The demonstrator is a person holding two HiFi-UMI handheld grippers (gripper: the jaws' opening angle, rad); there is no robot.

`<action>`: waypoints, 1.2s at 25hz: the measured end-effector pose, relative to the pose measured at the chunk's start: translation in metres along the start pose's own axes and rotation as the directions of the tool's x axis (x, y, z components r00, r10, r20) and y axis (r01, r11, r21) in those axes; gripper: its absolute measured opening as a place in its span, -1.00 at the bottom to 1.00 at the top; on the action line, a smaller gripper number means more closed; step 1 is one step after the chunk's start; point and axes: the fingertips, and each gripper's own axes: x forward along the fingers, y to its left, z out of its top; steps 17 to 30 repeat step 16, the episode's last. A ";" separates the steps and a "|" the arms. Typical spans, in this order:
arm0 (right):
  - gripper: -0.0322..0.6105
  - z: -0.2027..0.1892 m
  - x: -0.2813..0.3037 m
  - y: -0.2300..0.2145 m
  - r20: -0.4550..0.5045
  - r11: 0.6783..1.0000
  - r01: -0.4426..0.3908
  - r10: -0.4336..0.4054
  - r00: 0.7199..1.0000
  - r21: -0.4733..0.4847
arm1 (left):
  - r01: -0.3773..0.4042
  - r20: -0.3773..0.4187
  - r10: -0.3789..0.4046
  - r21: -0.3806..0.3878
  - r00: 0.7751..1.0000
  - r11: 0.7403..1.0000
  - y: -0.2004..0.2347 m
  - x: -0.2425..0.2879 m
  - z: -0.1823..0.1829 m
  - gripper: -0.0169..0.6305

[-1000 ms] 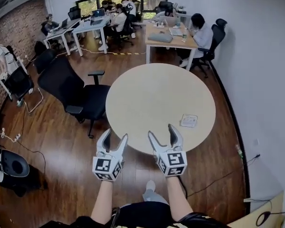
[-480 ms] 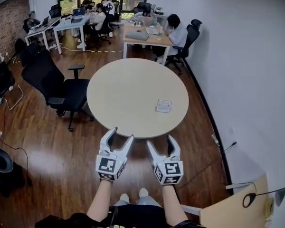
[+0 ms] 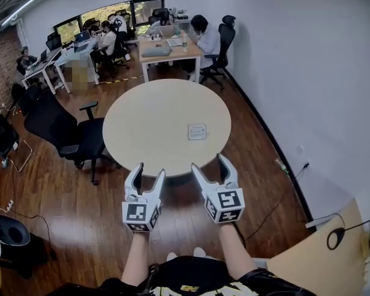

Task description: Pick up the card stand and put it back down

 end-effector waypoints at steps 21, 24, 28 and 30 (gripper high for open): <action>0.17 -0.018 -0.002 -0.005 -0.032 0.996 -0.058 0.060 0.998 0.062 | -0.022 -0.019 0.021 -0.018 1.000 1.000 -0.010 -0.006 -0.009 -0.14; 0.17 -0.018 -0.002 -0.005 -0.032 0.996 -0.058 0.060 0.998 0.062 | -0.022 -0.019 0.021 -0.018 1.000 1.000 -0.010 -0.006 -0.009 -0.14; 0.17 -0.018 -0.002 -0.005 -0.032 0.996 -0.058 0.060 0.998 0.062 | -0.022 -0.019 0.021 -0.018 1.000 1.000 -0.010 -0.006 -0.009 -0.14; 0.17 -0.018 -0.002 -0.005 -0.032 0.996 -0.058 0.060 0.998 0.062 | -0.022 -0.019 0.021 -0.018 1.000 1.000 -0.010 -0.006 -0.009 -0.14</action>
